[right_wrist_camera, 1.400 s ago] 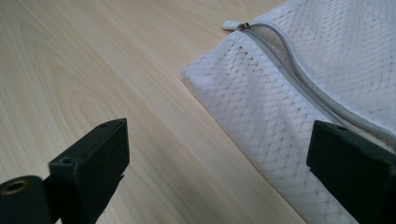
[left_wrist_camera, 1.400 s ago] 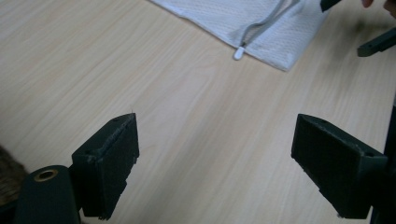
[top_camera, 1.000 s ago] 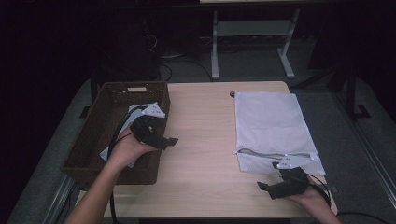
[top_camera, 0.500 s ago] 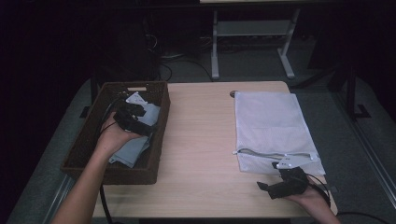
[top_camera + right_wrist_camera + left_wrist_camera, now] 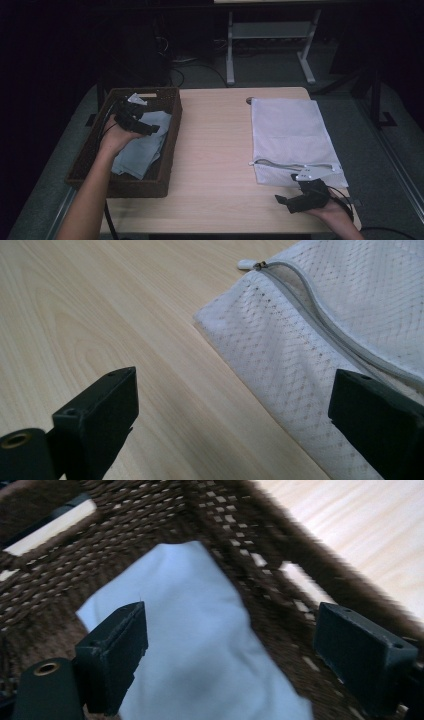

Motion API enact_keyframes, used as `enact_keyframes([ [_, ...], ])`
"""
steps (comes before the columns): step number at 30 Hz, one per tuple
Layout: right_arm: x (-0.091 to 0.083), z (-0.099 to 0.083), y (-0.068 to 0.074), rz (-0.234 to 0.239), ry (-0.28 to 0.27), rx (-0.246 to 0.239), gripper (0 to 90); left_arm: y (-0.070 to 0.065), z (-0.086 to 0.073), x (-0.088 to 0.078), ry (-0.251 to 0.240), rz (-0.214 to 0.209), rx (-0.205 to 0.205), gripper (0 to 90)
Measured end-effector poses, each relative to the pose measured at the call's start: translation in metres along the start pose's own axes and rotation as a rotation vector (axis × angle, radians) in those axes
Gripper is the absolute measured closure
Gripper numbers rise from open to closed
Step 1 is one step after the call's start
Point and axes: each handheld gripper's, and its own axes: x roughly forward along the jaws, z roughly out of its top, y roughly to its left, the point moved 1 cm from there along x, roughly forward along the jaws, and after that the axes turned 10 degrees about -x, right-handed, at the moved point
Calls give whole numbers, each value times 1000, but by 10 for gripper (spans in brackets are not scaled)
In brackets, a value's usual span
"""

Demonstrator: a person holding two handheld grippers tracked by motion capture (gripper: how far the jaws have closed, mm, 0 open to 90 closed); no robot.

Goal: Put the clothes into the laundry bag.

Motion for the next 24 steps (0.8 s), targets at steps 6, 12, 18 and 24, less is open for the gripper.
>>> enact_keyframes([
  [6,0,0,1,2,3,-2,52,16,-3,21,7,-2,-48,135],
  [12,0,0,0,3,3,-1,52,29,-10,40,13,1,-67,135],
  [18,0,-1,-1,4,6,-2,52,36,-19,57,55,18,-65,126],
  [24,1,-1,0,8,9,-5,52,39,-27,69,119,33,-74,125],
])
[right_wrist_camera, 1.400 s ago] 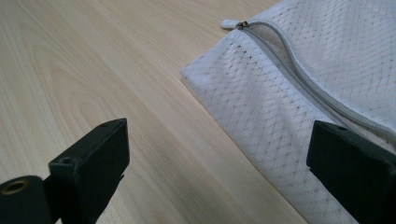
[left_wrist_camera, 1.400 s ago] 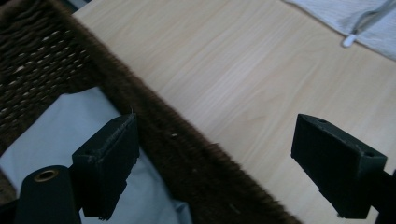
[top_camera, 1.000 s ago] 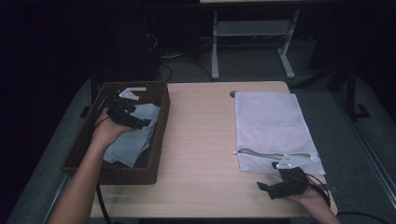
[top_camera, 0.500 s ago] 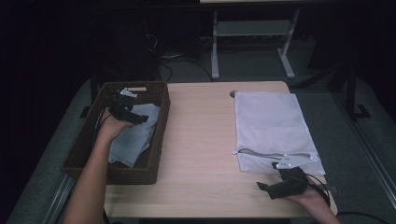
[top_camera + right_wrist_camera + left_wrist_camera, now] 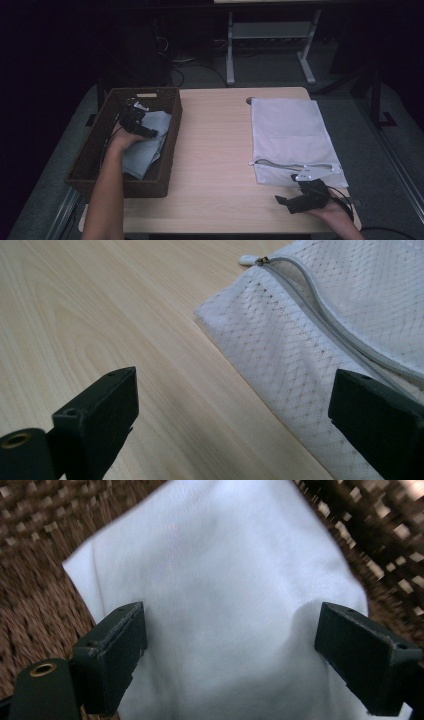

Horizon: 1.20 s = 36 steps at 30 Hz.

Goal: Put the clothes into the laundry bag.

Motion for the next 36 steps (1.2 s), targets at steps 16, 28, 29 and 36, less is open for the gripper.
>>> enact_keyframes([
  [16,2,1,2,14,6,-14,55,1,-9,11,59,-56,-62,249],
  [28,2,2,3,21,6,-11,57,-2,-5,5,103,-40,-67,665],
  [29,3,2,3,21,7,-12,58,-3,-4,5,108,-39,-68,678],
  [36,1,1,3,19,3,-11,57,-2,0,-3,106,-64,-97,702],
])
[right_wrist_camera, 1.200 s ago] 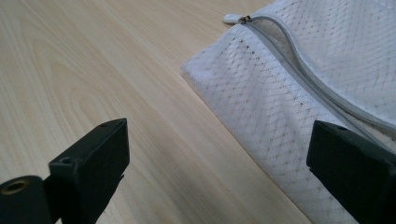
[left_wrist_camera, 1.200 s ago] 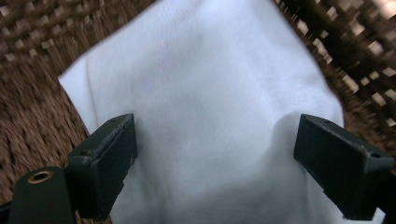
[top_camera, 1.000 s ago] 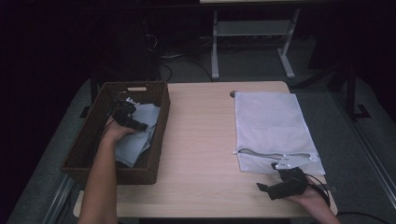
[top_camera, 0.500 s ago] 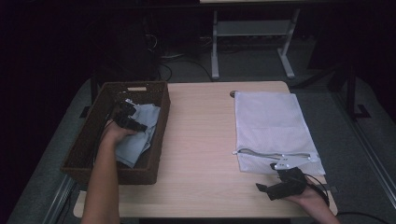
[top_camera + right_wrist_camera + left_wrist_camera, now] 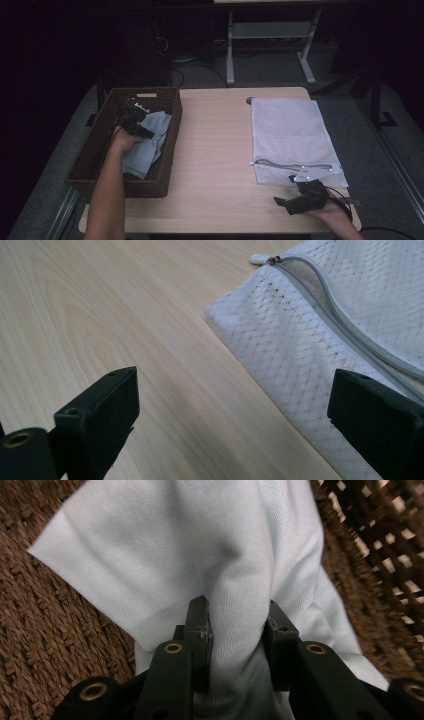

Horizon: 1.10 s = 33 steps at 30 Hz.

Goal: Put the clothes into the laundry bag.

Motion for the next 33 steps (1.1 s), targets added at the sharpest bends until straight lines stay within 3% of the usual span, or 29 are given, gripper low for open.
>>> enact_keyframes([
  [9,0,0,-1,-5,-3,13,57,-4,3,-19,-14,-52,-30,709],
  [16,-1,-1,-2,-8,-6,19,57,-11,5,-45,-57,-99,-40,711],
  [27,-1,-2,-2,-9,-6,23,57,-18,9,-90,-133,-141,-34,713],
  [33,-1,-1,-2,-10,-8,19,57,-28,13,-113,-156,-159,-7,715],
])
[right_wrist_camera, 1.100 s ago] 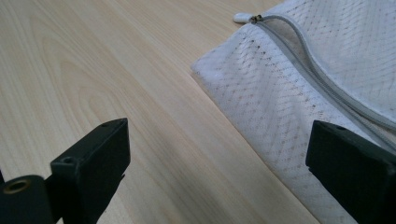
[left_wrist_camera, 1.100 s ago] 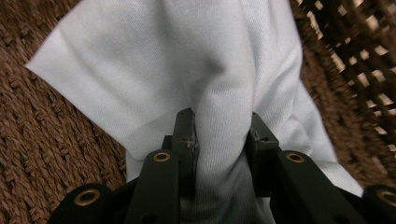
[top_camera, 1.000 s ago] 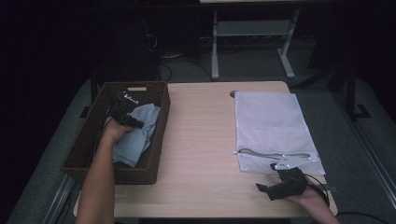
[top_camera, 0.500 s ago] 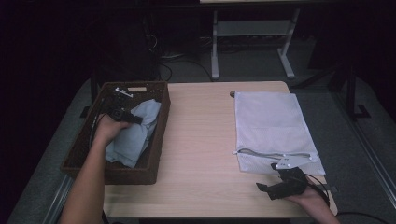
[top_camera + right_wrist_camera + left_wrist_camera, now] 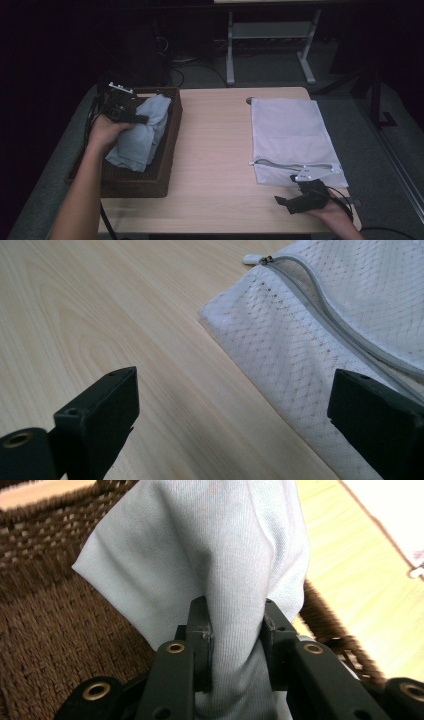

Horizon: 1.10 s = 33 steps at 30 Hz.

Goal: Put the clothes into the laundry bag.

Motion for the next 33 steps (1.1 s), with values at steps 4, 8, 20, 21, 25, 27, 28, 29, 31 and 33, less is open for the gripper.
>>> enact_keyframes([
  [4,0,0,0,0,1,1,57,-12,8,-14,-29,-18,23,715],
  [8,1,0,0,-1,0,0,57,-22,15,-26,-61,-31,44,715],
  [20,0,0,0,-8,-4,0,57,-59,37,-52,-98,-83,132,715],
  [21,0,0,0,-9,-4,0,57,-63,40,-55,-101,-88,140,716],
  [25,0,0,0,-8,-6,2,57,-78,48,-65,-124,-113,165,716],
  [27,0,0,0,-8,-4,1,57,-87,53,-69,-138,-124,187,716],
  [28,0,0,0,-9,-2,1,57,-92,54,-71,-146,-129,198,716],
  [29,0,0,0,-8,-3,2,57,-97,56,-73,-151,-137,206,716],
  [31,0,1,0,-6,-3,-1,57,-106,60,-76,-159,-152,226,716],
  [33,0,1,0,-4,-3,-2,57,-115,63,-77,-167,-170,237,717],
])
